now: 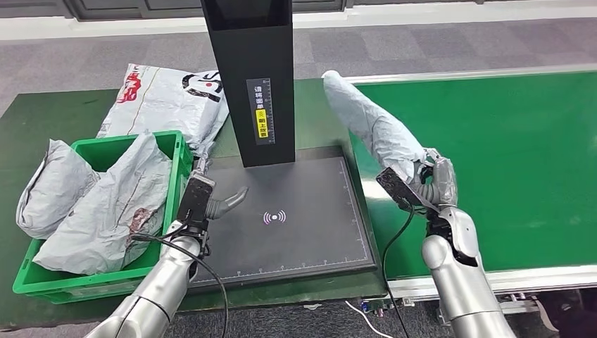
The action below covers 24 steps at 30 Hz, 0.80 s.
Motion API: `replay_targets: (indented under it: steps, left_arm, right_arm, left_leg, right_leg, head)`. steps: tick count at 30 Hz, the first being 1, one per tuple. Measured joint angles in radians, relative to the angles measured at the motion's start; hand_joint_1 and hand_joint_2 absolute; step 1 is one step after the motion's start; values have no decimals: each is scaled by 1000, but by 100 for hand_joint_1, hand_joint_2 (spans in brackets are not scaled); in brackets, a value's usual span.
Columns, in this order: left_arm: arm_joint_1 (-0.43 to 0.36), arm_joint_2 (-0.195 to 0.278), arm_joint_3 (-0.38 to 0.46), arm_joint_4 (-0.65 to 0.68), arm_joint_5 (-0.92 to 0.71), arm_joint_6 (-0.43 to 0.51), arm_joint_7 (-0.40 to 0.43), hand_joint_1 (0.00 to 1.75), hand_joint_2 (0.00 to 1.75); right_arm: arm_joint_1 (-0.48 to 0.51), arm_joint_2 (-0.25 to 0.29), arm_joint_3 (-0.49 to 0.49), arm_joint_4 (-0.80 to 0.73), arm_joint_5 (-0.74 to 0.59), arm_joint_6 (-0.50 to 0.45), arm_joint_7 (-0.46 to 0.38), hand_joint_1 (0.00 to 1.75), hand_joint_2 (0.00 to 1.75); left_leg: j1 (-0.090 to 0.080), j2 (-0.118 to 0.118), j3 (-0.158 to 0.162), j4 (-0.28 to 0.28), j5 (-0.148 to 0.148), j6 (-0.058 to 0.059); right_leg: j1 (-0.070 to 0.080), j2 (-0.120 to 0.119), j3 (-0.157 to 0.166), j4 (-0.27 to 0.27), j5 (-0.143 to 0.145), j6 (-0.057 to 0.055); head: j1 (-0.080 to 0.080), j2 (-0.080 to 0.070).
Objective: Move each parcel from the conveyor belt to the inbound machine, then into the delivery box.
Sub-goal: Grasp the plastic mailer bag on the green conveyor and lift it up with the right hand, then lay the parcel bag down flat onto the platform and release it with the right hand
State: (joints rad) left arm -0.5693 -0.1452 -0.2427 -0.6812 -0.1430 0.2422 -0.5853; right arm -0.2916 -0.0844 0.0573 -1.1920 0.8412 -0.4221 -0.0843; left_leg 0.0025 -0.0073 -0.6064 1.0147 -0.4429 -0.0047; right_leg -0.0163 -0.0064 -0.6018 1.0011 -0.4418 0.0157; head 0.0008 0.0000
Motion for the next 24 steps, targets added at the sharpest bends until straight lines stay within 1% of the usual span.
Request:
replay_targets:
  steps: [2,5,7,11,16,20,21,24]
  left_arm:
    - [2,1,3,-11,-6,6,-2,0,175]
    - [5,1,7,-35,-15,10,3,0,175]
    - [5,1,8,-51,-21,13,12,0,175]
    - [5,1,8,-72,-36,32,17,0,175]
    - [5,-2,8,-76,-46,40,10,0,175]
    - [-3,-14,8,-76,-46,40,23,0,175]
    - [-9,-20,8,-75,-46,40,30,0,175]
    - [-32,-39,8,-71,-47,40,45,0,175]
  right_arm:
    - [12,9,14,-27,-21,48,-17,175,175]
    - [41,30,65,-71,-38,153,-21,175,175]
    - [64,43,119,-93,-39,210,-20,175,175]
    - [102,53,265,-103,-56,306,-38,175,175]
    - [105,62,440,-35,-68,368,-55,175,175]
    - [59,100,558,50,-50,388,-34,175,175]
    - [41,114,581,72,-51,394,-27,144,175]
    - [2,149,630,123,-56,401,-12,14,175]
  left_leg:
    - [0,0,0,0,0,0]
    - [0,0,0,0,0,0]
    - [0,0,0,0,0,0]
    - [2,0,0,0,0,-1]
    - [2,1,0,0,-1,-1]
    - [2,5,3,0,-1,-2]
    - [2,7,4,0,-1,-2]
    - [2,8,6,0,-1,-2]
  right_leg:
    - [0,0,0,0,0,0]
    - [0,0,0,0,0,0]
    - [1,0,0,0,0,-1]
    - [2,0,0,0,-2,-2]
    - [2,0,0,0,-2,-3]
    - [2,5,0,0,-1,-3]
    - [2,7,0,0,-1,-3]
    - [2,8,1,0,-1,-4]
  head:
    - [0,0]
    - [0,0]
    - [0,0]
    - [0,0]
    - [0,0]
    - [0,0]
    - [0,0]
    - [0,0]
